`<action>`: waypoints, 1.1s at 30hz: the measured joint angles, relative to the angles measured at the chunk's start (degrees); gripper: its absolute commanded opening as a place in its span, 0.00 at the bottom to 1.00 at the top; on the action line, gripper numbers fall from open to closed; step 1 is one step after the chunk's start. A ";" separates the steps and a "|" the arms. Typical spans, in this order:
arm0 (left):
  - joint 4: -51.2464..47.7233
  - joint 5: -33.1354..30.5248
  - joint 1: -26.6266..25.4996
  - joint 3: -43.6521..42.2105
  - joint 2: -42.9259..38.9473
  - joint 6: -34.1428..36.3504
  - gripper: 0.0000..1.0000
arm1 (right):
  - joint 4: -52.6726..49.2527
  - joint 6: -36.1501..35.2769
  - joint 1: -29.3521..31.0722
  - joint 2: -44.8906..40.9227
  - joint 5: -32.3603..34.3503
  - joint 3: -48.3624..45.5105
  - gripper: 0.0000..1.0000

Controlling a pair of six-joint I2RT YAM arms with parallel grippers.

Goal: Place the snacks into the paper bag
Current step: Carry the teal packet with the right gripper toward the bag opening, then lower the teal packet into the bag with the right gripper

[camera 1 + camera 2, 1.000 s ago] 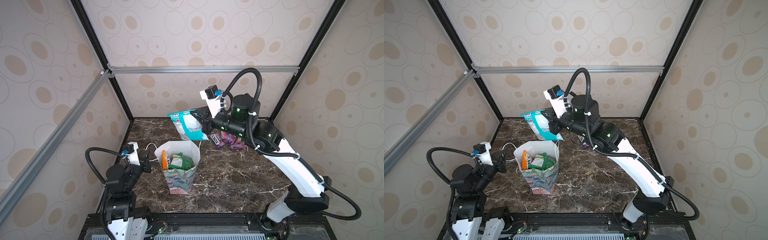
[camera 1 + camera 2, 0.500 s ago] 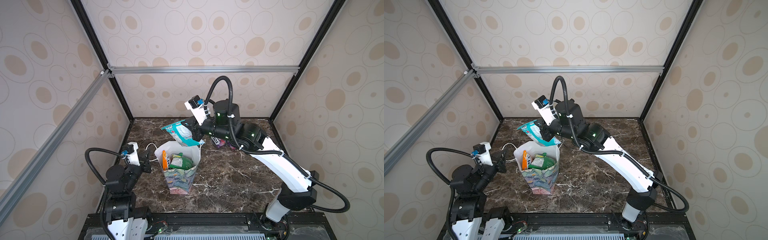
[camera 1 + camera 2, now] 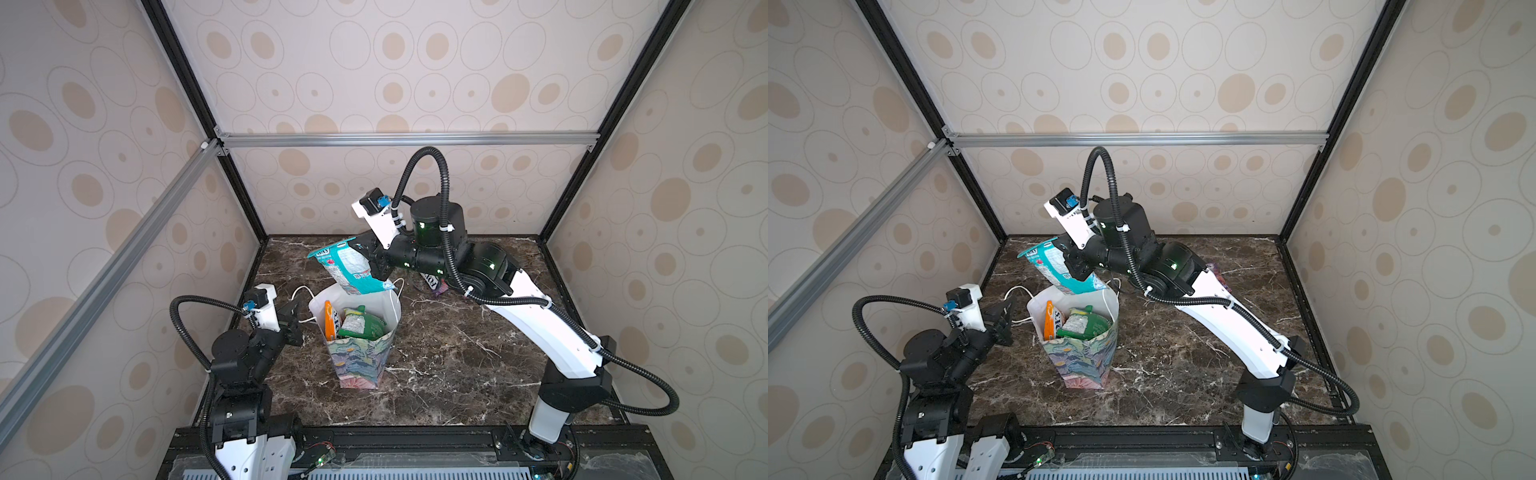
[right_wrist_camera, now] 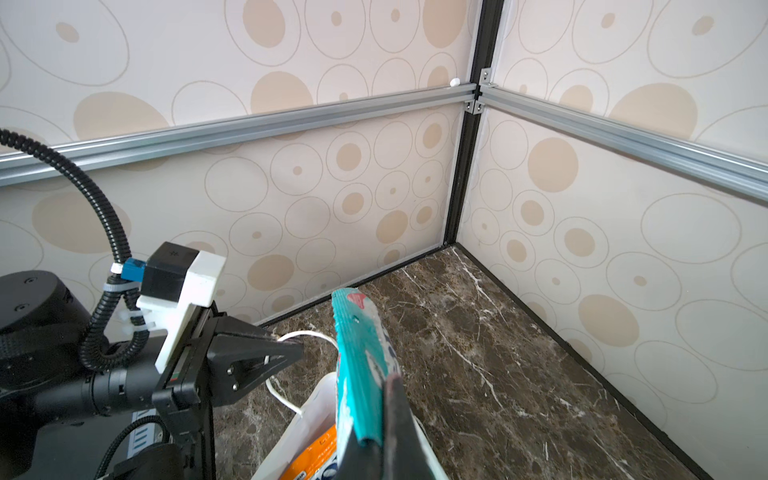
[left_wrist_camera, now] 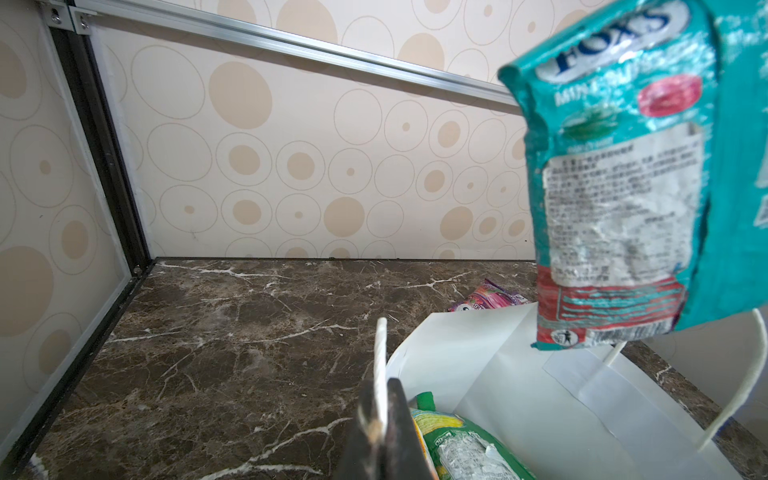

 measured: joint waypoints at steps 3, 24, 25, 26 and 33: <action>0.00 0.00 0.00 0.00 0.02 0.00 0.00 | -0.15 -0.17 0.28 0.83 0.20 1.95 0.00; 0.00 0.00 0.00 0.00 0.02 0.00 0.00 | -0.20 1.90 1.09 1.33 0.37 -12.31 0.00; 0.00 0.00 0.00 0.00 0.02 0.00 0.00 | 0.17 2.34 1.16 0.90 0.17 -13.92 0.00; 0.00 0.02 0.00 0.00 0.02 0.00 0.00 | 0.42 2.80 1.27 0.46 -0.04 -15.30 0.00; 0.00 0.02 0.00 0.00 0.02 0.02 0.00 | 4.24 6.49 2.01 -4.63 -1.62 -22.36 0.00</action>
